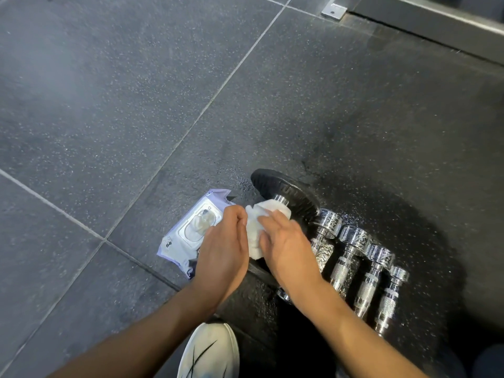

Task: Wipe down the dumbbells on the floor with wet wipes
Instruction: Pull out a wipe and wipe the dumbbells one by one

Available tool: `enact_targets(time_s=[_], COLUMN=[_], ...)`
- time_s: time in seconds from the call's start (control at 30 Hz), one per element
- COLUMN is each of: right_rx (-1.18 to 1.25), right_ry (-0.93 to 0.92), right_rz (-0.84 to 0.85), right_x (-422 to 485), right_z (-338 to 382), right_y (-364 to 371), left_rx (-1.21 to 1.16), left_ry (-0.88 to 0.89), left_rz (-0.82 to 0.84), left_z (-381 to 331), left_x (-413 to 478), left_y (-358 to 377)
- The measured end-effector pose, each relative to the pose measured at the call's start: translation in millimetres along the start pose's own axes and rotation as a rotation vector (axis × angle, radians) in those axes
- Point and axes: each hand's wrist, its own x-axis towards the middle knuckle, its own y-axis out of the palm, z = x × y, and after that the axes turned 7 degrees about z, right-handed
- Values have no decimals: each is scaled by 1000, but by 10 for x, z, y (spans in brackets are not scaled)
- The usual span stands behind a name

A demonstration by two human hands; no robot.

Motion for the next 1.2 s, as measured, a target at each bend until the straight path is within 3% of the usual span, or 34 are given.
enact_targets(time_s=[0.07,0.17,0.33,0.47,0.67,0.83,0.93,1.03,1.2], right_rx=[398,827,1149,1347,1735,1716,1681,1696,1650], right_ry=[61,335,671,755,773,885,934,919,862], right_rz=[17,-73,-99,-37,-102,-154,-77,12,0], right_x=[-97,-88,65,219,284,250,274,361,498], right_z=[2,56,104,79,-27,-41,13,40,50], right_y=[85,100,126,164,118,150,134,95,77], left_rx=[3,17,6,12,-1,23,20,27,17], left_ry=[-1,7,3,1,-15,-6,6,14,8], left_rz=[8,13,2,4,8,14,19,16,14], left_z=[-7,-23,-30,-30,-27,-75,-73,-51,-49], left_x=[1,-5,-16,-12,-2,-18,-21,-20,-16], left_y=[3,4,0,-3,-9,-15,-16,-16,-24])
